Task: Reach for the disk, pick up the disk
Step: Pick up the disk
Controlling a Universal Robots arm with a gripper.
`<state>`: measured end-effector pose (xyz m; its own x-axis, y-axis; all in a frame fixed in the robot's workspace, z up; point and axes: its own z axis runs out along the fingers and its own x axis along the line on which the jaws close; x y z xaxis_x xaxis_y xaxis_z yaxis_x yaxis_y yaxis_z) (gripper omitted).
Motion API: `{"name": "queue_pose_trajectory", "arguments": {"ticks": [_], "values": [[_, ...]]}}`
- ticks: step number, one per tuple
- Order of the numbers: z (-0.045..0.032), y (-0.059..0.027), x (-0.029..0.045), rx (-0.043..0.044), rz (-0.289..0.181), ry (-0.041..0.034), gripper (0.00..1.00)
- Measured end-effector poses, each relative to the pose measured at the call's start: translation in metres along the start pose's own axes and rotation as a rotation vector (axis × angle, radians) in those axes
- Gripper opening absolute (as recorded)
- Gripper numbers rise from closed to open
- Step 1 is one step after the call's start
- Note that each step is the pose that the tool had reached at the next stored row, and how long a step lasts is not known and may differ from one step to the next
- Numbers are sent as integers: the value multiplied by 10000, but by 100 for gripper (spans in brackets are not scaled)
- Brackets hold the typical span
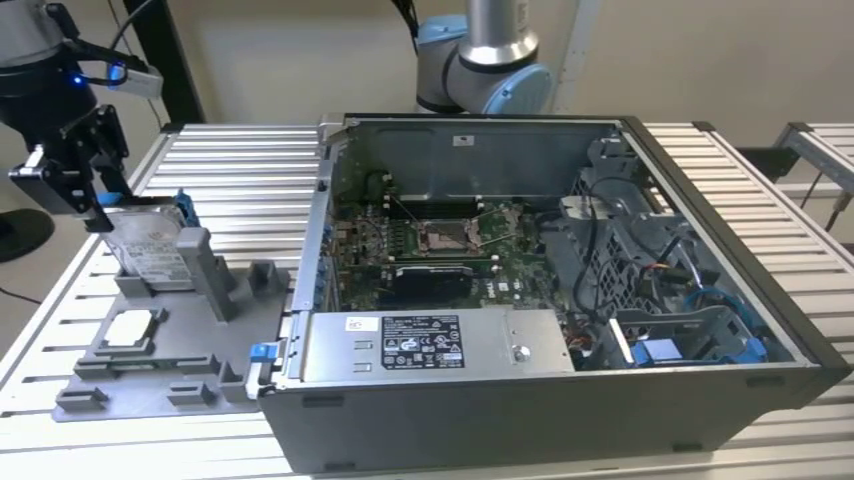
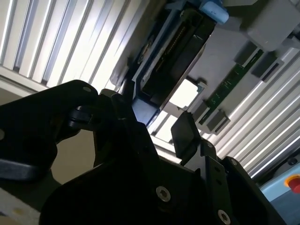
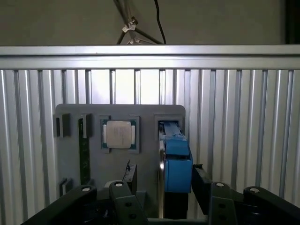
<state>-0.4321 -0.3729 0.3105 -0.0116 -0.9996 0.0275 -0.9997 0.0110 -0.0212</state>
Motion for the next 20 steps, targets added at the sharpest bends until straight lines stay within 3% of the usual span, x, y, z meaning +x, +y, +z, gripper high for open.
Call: {"name": "queue_pose_trajectory", "arguments": {"ticks": [12, 20], "values": [[176, 0, -26, -22, -69, -1, 100], [281, -8, -61, -139, -73, 0, 100]]}}
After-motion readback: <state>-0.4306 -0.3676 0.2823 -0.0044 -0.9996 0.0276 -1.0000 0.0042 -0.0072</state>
